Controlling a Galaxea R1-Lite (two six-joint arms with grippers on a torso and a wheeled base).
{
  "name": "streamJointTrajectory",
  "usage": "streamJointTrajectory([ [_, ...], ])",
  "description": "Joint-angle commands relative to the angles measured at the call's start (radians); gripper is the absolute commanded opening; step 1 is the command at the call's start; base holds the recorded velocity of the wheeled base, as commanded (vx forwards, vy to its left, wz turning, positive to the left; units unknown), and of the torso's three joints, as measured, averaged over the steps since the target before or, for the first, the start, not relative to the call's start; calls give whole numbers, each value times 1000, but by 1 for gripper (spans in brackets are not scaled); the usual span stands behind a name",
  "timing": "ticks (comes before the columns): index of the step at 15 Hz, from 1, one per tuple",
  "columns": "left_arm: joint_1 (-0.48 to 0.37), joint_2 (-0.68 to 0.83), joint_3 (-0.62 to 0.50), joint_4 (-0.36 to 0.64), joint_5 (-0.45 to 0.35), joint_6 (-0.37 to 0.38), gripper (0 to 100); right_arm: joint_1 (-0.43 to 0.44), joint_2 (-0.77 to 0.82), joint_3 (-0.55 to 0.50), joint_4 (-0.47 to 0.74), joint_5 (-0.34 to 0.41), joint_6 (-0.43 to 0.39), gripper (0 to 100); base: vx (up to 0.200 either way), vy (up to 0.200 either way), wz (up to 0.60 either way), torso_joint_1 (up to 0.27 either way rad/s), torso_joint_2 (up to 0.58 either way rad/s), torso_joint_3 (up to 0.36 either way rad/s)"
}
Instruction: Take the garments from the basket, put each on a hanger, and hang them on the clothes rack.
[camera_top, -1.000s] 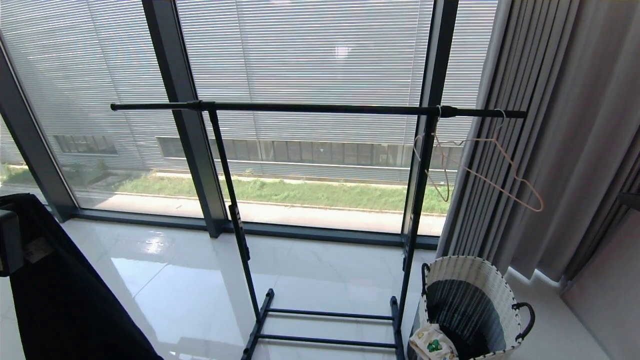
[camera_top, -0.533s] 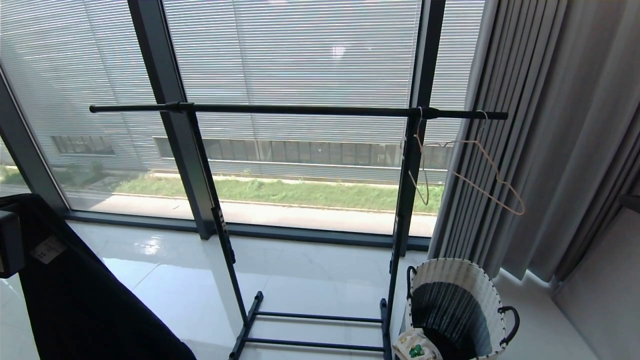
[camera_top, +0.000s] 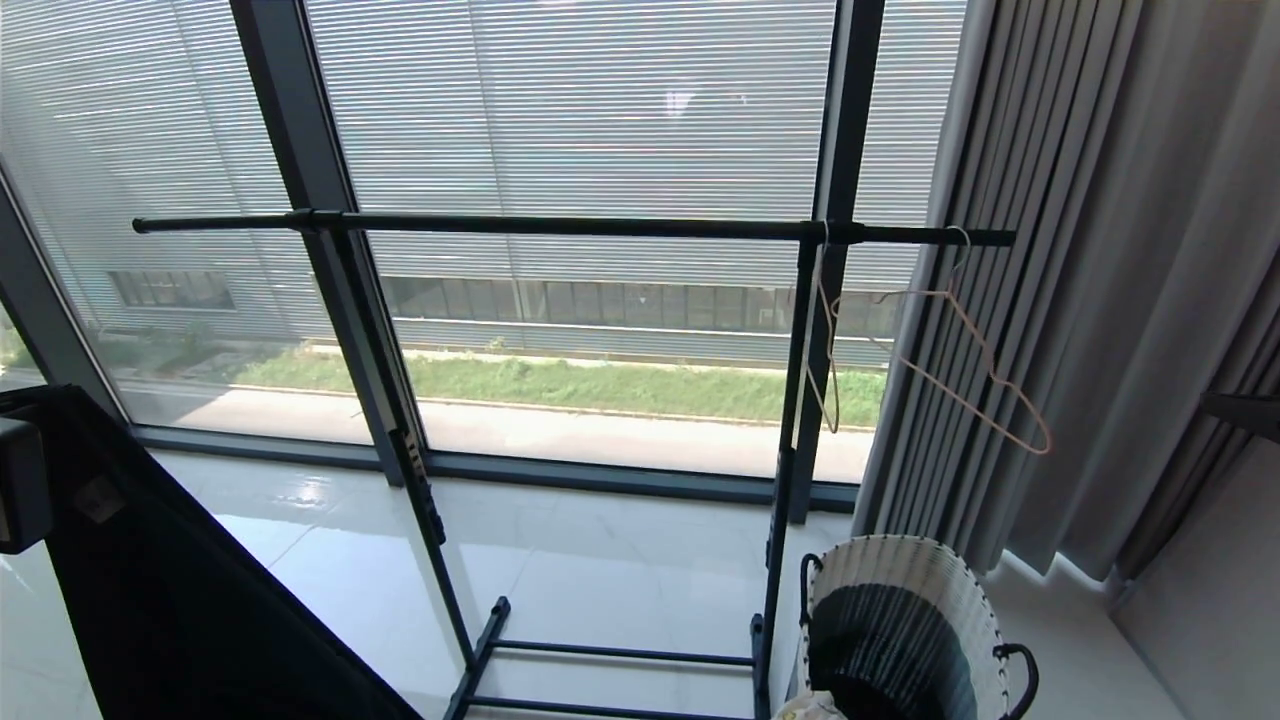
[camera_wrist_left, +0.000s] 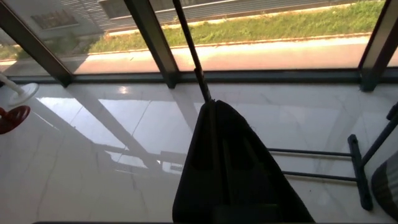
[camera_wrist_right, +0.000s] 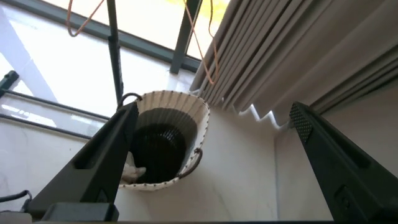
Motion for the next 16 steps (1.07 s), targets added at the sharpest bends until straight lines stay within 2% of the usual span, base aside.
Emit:
streamJointTrajectory([
  [1, 0, 2, 0, 1, 1, 1, 0, 0, 33, -5, -28, -1, 0, 100, 200, 0, 0, 7, -2, 7],
  [5, -1, 5, -5, 1, -22, 3, 0, -4, 79, -5, -57, 3, 2, 100, 200, 0, 0, 6, 1, 5],
  [8, -3, 8, -15, 1, -27, 3, 0, -4, 108, -5, -57, 56, 2, 100, 200, 0, 0, 4, -2, 2],
  [12, -3, 6, -11, 1, -28, 3, 0, -7, 145, -4, -57, 56, 2, 100, 200, 0, 0, 0, 4, 2],
  [16, -3, -6, -14, 1, -31, 3, 0, -52, 201, -8, -57, 77, -1, 100, 0, 0, 0, 0, 0, 0],
])
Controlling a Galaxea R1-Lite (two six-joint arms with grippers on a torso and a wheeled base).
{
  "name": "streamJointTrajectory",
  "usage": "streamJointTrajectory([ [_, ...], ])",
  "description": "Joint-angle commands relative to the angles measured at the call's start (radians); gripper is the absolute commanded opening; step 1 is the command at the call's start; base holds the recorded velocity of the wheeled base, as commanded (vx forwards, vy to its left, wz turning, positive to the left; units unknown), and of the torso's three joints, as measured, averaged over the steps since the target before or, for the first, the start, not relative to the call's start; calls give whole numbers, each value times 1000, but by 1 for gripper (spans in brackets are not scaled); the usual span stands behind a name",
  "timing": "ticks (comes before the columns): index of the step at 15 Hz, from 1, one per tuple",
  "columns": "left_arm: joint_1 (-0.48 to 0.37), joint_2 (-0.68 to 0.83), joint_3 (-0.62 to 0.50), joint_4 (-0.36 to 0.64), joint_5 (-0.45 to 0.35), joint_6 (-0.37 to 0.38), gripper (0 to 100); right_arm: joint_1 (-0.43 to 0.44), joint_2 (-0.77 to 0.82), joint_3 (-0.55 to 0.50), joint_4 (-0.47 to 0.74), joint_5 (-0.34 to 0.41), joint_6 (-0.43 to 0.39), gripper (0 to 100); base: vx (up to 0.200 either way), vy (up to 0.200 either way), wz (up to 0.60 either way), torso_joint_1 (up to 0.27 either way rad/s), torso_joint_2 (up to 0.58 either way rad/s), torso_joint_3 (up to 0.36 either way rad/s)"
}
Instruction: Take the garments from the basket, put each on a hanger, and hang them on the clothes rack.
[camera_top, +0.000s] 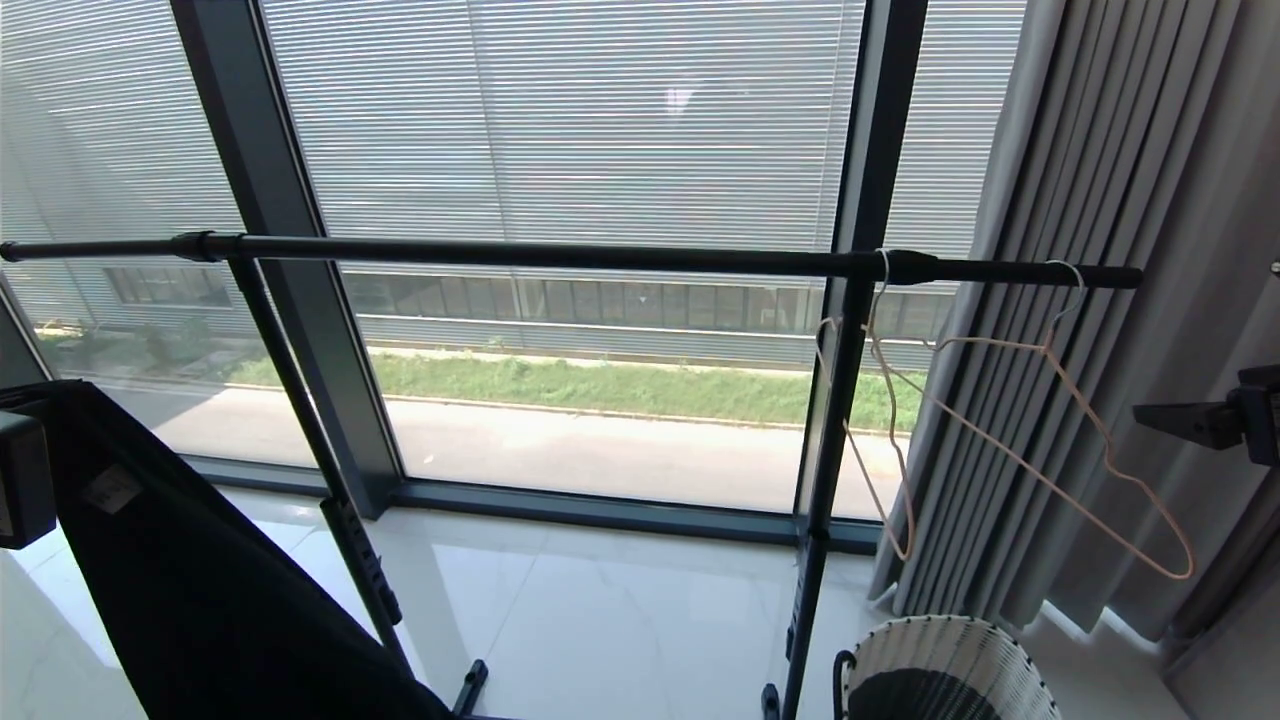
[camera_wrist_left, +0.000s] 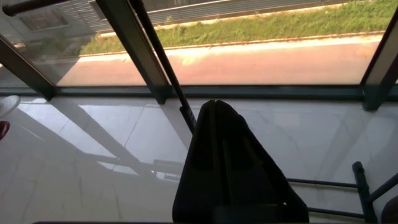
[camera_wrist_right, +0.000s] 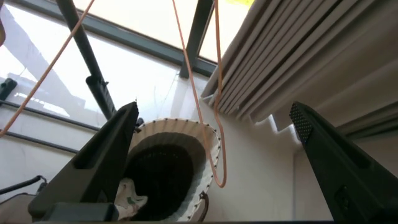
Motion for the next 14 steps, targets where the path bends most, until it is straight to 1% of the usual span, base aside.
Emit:
streamJointTrajectory([
  [1, 0, -12, 0, -1, -4, 0, 0, -30, 46, -6, 0, 19, -2, 100, 0, 0, 0, 0, 0, 0],
  [3, 0, -28, 3, -1, -40, 0, 0, -47, 93, -22, 0, 33, -2, 100, 0, 0, 0, 0, 0, 0],
  [7, 2, -40, 4, -1, -44, 1, 0, -76, 210, -84, -5, 93, -23, 100, 0, 0, 0, 0, 0, 0],
  [8, 2, -49, 15, -1, -44, 1, 0, -98, 247, -105, -11, 125, -52, 100, 0, 0, 0, 0, 0, 0],
  [9, 2, -57, 27, -1, -44, 0, 0, -134, 302, -136, -15, 188, -97, 100, 0, 0, 0, 0, 0, 0],
  [11, 2, -57, 32, -1, -44, 0, 0, -154, 357, -151, -17, 214, -138, 100, 0, 0, 0, 0, 0, 0],
  [12, 2, -52, 32, -1, -45, 0, 0, -162, 400, -167, -19, 249, -160, 100, 0, 0, 0, 0, 0, 0],
  [14, 2, -49, 30, -1, -45, 0, 0, -162, 460, -184, -37, 280, -167, 100, 0, 0, 0, 0, 0, 0],
])
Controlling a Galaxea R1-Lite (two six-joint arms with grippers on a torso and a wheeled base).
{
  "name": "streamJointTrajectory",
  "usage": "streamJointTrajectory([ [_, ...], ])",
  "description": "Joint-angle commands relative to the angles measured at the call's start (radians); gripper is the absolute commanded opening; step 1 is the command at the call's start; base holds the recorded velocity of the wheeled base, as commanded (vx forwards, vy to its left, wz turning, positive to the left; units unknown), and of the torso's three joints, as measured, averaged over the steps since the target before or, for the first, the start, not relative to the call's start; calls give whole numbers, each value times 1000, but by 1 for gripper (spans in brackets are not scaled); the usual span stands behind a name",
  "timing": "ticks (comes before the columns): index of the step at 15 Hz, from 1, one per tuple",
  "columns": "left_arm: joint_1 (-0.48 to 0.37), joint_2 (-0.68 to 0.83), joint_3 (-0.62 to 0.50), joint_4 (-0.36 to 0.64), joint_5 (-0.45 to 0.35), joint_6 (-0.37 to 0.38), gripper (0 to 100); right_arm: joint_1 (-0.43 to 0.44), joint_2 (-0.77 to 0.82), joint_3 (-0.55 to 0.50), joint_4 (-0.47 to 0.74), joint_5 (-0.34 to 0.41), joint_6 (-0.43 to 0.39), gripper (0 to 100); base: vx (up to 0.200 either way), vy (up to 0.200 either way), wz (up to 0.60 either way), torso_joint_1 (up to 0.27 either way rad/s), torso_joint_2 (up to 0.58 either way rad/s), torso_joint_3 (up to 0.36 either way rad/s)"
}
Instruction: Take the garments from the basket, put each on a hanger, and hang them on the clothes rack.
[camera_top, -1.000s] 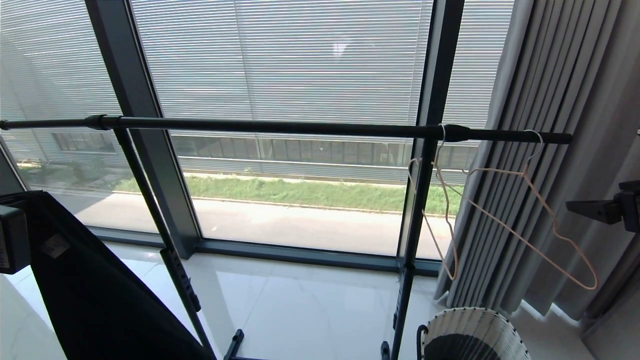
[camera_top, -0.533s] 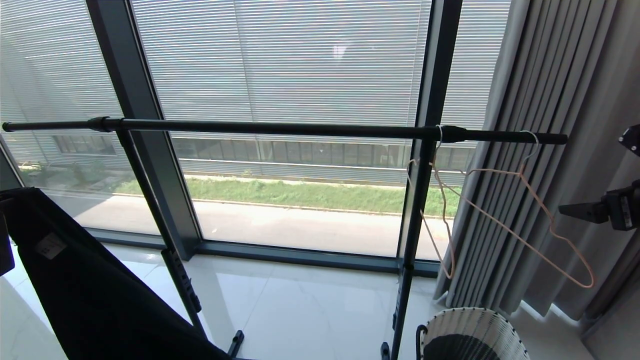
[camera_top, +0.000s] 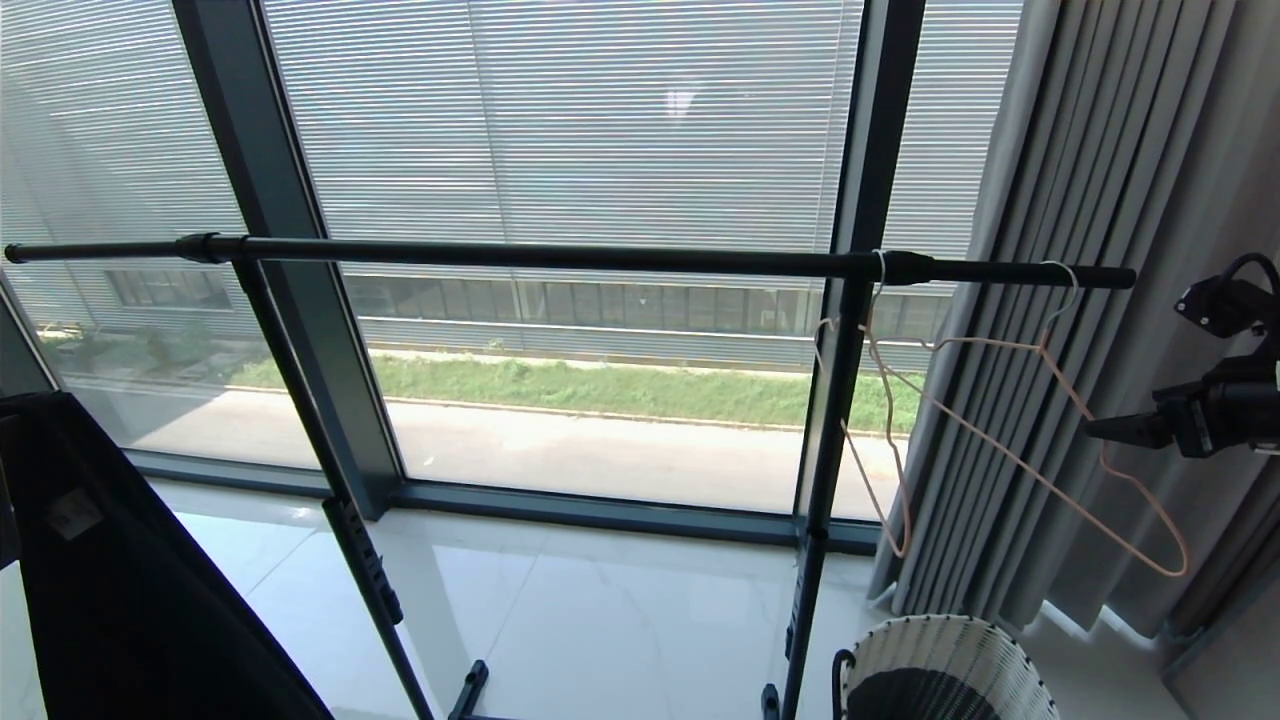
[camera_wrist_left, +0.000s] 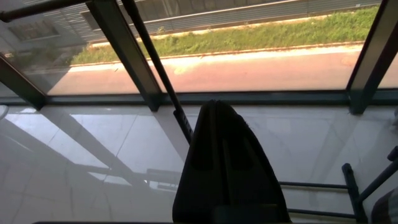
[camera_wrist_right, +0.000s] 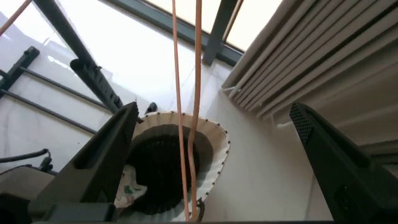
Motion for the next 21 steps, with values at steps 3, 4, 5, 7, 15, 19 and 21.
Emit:
streamJointTrajectory([
  [3, 0, -2, 1, 0, 2, 0, 0, 1, 152, -13, -82, 19, -4, 100, 0, 0, 0, 0, 0, 0],
  [4, 0, -4, 1, 0, 2, 1, 0, 9, 160, -9, -94, 17, -3, 100, 0, 0, 0, 0, 0, 0],
  [5, 0, -4, -1, 0, 3, 1, 0, 15, 163, -4, -94, 17, -3, 100, 0, 0, 0, 0, 0, 0],
  [7, 0, -1, -1, 0, 2, 1, 0, 15, 177, -6, -96, 17, 0, 100, 0, 0, 0, 0, 0, 0],
  [15, 1, 7, -4, 0, 2, 3, 0, 15, 198, -6, -125, 19, 2, 0, 0, 0, 0, 0, 0, 0],
  [19, 6, 5, -1, 0, 3, -2, 0, 10, 173, -4, -125, 19, 6, 0, 0, 0, 0, 0, 0, 0],
  [21, 9, 2, -2, 0, 3, -3, 0, 6, 144, -3, -125, 20, 34, 0, 0, 0, 0, 0, 0, 0],
])
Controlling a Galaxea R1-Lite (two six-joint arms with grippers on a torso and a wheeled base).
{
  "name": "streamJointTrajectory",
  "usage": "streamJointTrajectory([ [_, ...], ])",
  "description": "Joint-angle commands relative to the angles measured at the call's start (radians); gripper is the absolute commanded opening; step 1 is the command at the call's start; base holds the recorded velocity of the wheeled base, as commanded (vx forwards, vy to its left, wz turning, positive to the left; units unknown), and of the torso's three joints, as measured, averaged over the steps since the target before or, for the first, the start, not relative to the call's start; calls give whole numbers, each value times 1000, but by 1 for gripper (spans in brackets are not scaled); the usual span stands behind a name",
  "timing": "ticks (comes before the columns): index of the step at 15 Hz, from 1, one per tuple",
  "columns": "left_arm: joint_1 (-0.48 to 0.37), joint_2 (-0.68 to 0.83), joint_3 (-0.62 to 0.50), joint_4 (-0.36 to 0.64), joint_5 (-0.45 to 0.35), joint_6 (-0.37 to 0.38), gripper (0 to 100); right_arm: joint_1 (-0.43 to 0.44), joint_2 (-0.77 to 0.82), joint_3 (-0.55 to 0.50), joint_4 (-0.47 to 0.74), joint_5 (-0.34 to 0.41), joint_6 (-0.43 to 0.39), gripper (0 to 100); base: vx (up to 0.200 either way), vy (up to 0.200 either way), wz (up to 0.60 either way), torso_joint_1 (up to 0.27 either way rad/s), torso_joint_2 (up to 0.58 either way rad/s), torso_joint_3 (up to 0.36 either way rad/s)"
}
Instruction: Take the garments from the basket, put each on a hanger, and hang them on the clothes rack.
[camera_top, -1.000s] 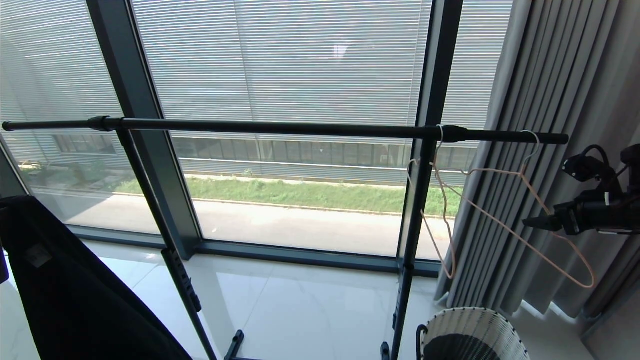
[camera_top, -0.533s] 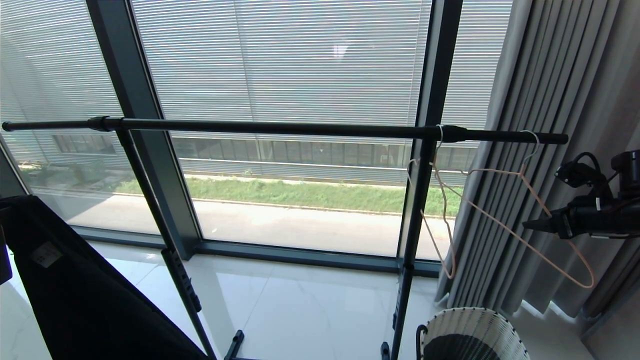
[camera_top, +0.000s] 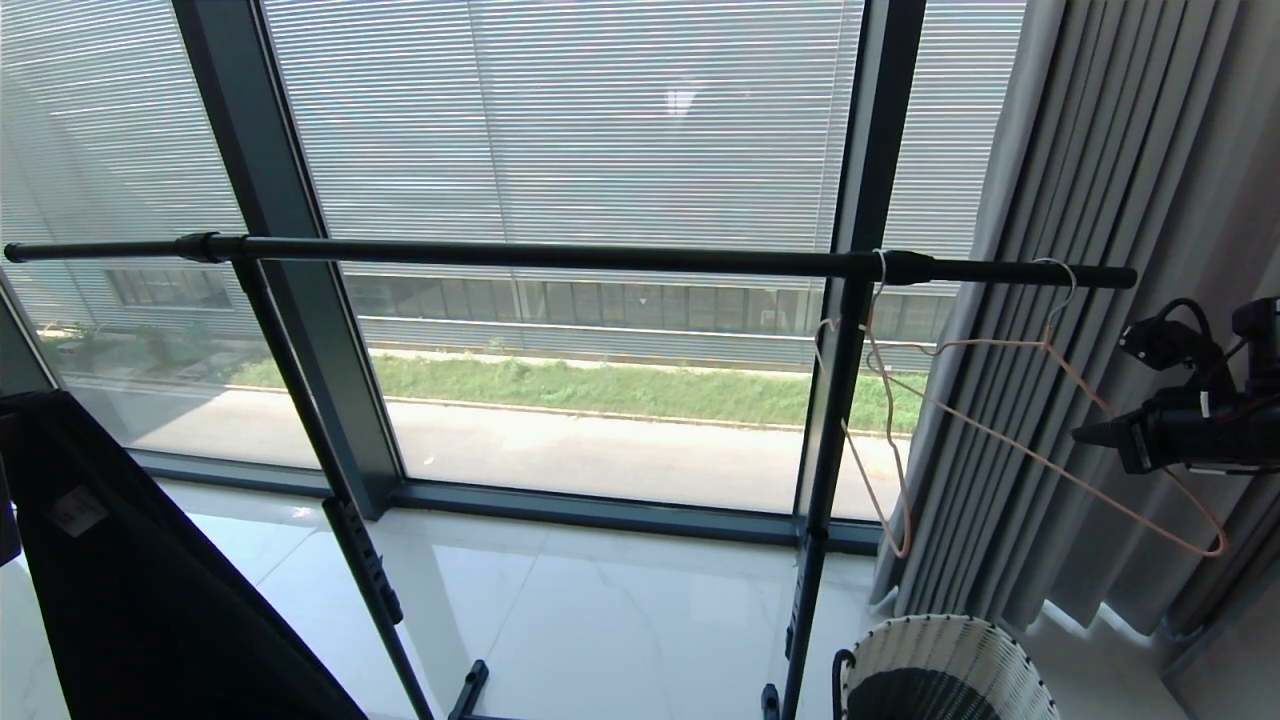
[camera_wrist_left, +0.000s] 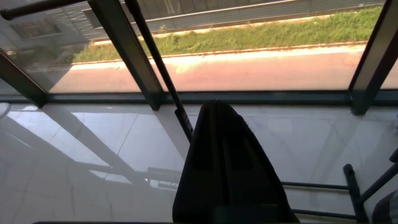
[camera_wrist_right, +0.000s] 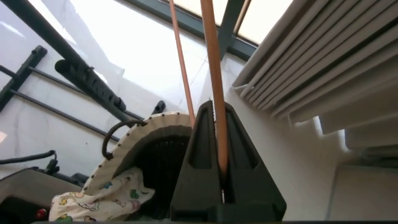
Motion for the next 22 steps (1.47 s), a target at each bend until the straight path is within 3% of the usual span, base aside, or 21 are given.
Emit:
streamJointTrajectory([
  [1, 1, -2, 0, 0, 1, 0, 0, -2, -52, 0, -5, 2, 41, 0, 0, 0, 0, 0, 0, 0],
  [3, 2, -4, -2, 0, 1, 0, 0, -2, -98, 7, -25, 2, 91, 0, 0, 0, 0, 0, 0, 0],
  [8, 42, 5, 1, 0, 4, -2, 0, -6, -238, 198, -180, -15, 200, 0, 0, 0, 0, 0, 0, 0],
  [11, 107, 27, 0, 0, 4, 5, 0, -6, -338, 309, -201, -105, 240, 0, 0, 0, 0, 0, 0, 0],
  [14, 114, 22, 1, 0, 4, 5, 0, -5, -399, 364, -272, -115, 292, 0, 0, 0, 0, 0, 0, 0],
  [22, 114, 21, 3, -11, 4, 31, 0, 55, -687, 585, -301, -458, 343, 0, 0, 0, 0, 0, 0, 0],
])
